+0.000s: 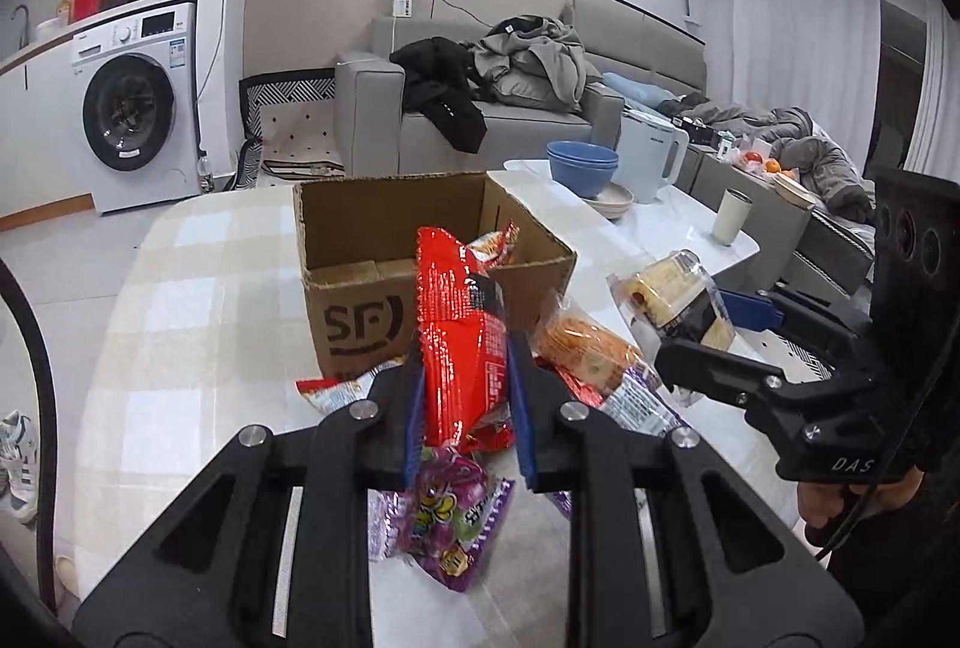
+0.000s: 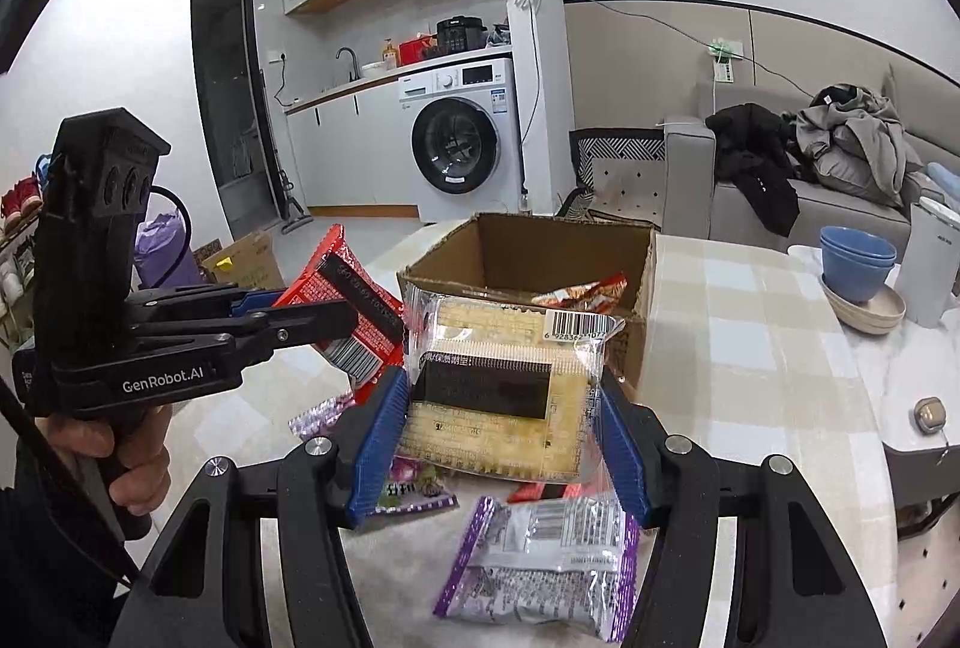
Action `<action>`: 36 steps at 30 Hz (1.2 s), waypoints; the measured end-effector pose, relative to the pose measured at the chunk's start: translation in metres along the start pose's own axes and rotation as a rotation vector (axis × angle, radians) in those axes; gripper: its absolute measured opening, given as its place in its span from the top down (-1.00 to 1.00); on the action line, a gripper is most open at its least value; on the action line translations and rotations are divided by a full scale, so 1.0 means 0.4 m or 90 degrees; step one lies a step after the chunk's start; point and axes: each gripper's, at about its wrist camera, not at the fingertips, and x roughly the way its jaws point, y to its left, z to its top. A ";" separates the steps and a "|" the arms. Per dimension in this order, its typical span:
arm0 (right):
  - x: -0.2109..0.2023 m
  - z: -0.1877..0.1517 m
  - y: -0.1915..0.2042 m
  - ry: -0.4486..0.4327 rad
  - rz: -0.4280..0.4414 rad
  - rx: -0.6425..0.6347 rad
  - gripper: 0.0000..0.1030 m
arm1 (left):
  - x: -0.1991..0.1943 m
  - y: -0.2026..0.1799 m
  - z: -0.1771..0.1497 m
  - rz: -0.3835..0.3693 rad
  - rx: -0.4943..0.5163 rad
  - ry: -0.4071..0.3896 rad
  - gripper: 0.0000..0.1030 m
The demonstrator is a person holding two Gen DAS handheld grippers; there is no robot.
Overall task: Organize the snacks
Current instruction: 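Carry the cracker pack and red chip bag over the SF box with both grippers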
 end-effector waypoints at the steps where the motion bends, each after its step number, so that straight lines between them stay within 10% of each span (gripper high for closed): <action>1: 0.002 0.007 0.000 -0.002 0.002 0.002 -0.18 | 0.000 0.004 0.009 0.002 -0.001 -0.001 0.60; 36: 0.148 0.180 -0.056 -0.003 -0.015 0.016 -0.19 | 0.187 0.141 0.235 0.049 -0.005 -0.002 0.60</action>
